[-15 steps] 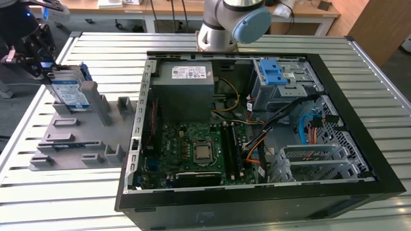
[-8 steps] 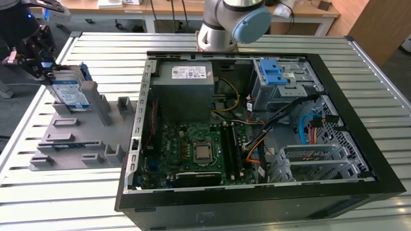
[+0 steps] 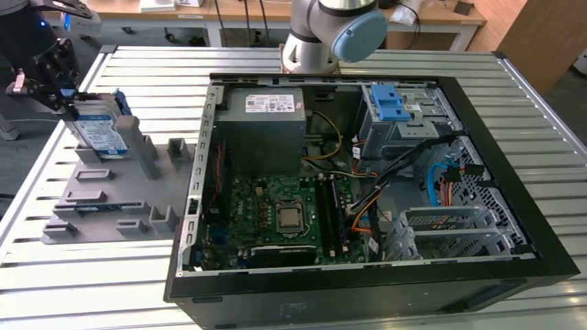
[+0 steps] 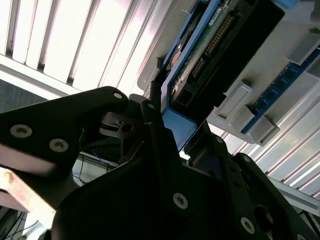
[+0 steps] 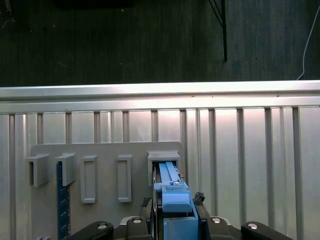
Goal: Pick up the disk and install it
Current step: 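Pick up the disk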
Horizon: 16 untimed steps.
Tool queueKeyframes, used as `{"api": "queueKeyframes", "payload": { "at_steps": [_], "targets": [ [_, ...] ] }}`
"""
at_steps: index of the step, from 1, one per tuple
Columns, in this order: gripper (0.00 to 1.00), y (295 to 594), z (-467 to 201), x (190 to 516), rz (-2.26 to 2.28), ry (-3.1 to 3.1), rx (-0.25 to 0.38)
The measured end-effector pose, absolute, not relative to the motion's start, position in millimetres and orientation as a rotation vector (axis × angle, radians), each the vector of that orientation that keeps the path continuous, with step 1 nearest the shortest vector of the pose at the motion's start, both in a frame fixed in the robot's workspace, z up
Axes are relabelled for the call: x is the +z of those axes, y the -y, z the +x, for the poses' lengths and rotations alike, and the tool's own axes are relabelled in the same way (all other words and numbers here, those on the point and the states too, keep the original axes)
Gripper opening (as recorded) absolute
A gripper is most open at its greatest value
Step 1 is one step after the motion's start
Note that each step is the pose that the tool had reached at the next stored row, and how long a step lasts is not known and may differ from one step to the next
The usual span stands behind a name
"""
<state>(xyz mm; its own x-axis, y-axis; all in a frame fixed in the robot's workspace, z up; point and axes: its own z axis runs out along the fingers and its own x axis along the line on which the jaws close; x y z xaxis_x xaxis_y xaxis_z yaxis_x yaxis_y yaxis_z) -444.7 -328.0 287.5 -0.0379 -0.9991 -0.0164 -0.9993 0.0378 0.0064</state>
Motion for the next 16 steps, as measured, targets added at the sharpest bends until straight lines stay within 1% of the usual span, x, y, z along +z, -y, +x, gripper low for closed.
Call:
{"api": "queueKeyframes", "payload": {
  "at_steps": [4, 5, 16],
  "targets": [
    [0.42, 328.0, -444.7, 287.5, -2.174, -2.258, 0.025],
    [0.36, 328.0, -444.7, 287.5, -2.174, -2.258, 0.025],
    [0.36, 328.0, -444.6, 287.2, -2.176, -2.26, 0.021]
  ]
}}
